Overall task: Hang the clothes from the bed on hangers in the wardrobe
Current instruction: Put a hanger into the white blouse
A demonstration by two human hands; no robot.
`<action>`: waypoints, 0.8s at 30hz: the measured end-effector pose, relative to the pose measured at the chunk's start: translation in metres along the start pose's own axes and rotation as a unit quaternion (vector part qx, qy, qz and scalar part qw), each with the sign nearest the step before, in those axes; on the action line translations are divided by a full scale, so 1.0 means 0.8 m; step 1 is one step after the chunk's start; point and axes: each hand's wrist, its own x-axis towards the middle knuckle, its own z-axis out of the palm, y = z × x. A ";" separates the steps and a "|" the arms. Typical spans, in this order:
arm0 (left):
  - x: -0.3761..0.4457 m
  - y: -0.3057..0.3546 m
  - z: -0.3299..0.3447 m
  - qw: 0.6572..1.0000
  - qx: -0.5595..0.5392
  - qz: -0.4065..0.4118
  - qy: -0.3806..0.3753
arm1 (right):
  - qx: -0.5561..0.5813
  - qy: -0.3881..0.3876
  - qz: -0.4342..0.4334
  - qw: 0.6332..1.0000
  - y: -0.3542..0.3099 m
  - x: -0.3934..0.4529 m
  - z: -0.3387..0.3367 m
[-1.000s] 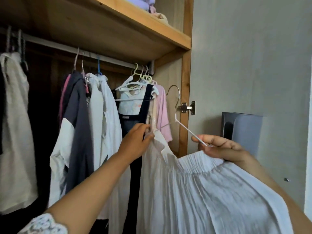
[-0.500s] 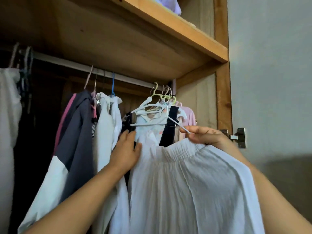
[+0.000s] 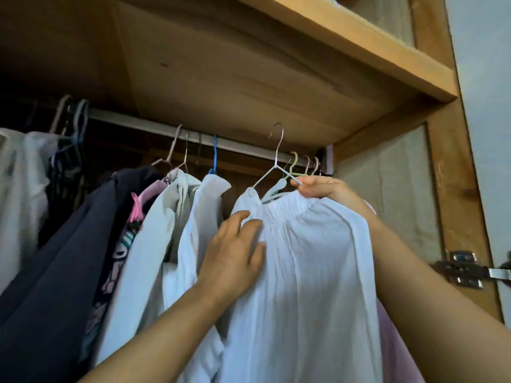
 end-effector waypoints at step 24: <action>0.065 -0.057 0.067 1.000 0.007 -0.004 -0.011 | -0.293 0.000 -0.013 0.956 0.055 0.148 -0.035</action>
